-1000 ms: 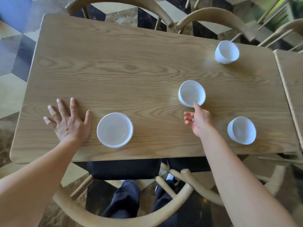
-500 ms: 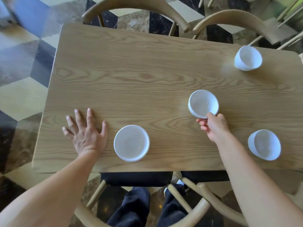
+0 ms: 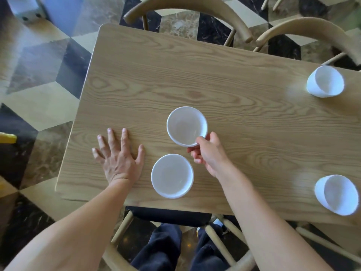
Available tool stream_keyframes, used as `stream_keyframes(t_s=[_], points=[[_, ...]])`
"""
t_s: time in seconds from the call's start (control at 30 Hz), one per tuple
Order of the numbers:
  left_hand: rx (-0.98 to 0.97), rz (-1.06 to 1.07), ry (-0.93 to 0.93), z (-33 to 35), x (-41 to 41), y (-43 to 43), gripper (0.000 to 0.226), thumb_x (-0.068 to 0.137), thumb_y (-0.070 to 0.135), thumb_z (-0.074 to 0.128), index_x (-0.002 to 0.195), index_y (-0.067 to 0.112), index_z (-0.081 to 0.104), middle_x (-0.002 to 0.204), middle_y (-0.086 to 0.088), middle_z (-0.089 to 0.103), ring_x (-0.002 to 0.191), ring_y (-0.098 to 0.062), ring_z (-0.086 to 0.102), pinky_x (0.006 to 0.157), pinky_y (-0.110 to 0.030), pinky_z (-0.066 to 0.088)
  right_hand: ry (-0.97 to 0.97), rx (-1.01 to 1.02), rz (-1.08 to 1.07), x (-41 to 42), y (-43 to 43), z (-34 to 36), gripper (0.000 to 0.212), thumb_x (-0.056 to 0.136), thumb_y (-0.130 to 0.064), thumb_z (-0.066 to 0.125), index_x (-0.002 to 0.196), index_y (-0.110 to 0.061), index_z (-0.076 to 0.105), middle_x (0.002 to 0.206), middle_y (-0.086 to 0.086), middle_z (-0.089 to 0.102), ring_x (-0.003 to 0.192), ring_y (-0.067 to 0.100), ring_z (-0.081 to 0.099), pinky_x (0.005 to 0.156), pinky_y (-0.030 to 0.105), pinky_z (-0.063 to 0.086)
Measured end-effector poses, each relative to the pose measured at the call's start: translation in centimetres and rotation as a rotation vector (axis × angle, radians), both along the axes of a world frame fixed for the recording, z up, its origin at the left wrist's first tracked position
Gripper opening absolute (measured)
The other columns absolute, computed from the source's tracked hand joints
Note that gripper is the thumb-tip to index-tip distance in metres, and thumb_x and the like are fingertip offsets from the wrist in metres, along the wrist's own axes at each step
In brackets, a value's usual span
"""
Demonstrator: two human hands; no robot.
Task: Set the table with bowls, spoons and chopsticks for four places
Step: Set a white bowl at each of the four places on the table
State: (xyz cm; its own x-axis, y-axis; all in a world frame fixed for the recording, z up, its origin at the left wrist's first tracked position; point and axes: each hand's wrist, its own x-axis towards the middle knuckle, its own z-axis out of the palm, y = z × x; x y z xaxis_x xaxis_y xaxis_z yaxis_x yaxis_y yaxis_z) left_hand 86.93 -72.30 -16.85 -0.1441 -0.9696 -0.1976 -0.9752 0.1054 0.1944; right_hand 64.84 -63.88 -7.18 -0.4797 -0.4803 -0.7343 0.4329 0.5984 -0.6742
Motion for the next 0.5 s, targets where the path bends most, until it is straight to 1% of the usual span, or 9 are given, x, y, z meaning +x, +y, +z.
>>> stream_keyframes(t_s=[0.2,0.27,0.4,0.5], points=[[-0.008,0.009,0.014,0.0,0.0,0.0,0.077,0.087,0.07,0.032,0.156,0.035,0.025,0.169,-0.008,0.013,0.154,-0.034,0.0,0.121,-0.057,-0.003,0.016,-0.02,0.017,0.2,-2.3,-0.7,0.012,0.094,-0.004,0.041,0.093,-0.014,0.034,0.071,0.022,0.059,0.043,0.016,0.04,0.036,0.025,0.026],[-0.005,0.011,0.017,-0.1,0.1,0.0,0.076,0.087,0.07,0.033,0.155,0.035,0.025,0.169,-0.008,0.013,0.154,-0.035,0.0,0.121,-0.057,-0.003,0.027,-0.035,0.001,0.1,-3.5,-1.0,0.013,0.095,-0.004,0.041,0.092,-0.014,0.033,0.072,0.022,0.059,0.042,0.016,0.041,0.036,0.025,0.026],[-0.008,0.015,0.027,-0.2,0.1,0.0,0.076,0.086,0.07,0.035,0.154,0.036,0.027,0.168,-0.007,0.014,0.154,-0.035,0.001,0.121,-0.059,0.001,0.041,-0.057,-0.017,-0.8,-6.5,-1.4,0.012,0.096,-0.005,0.041,0.097,-0.014,0.033,0.072,0.021,0.06,0.043,0.016,0.043,0.036,0.024,0.028],[-0.018,0.016,0.018,-0.3,0.1,0.0,0.076,0.086,0.07,0.036,0.154,0.035,0.028,0.168,-0.006,0.014,0.154,-0.036,0.003,0.121,-0.06,0.003,0.057,-0.07,-0.032,-1.8,-9.4,-1.6,0.013,0.096,-0.004,0.039,0.095,-0.014,0.032,0.07,0.021,0.059,0.042,0.017,0.042,0.035,0.022,0.027]])
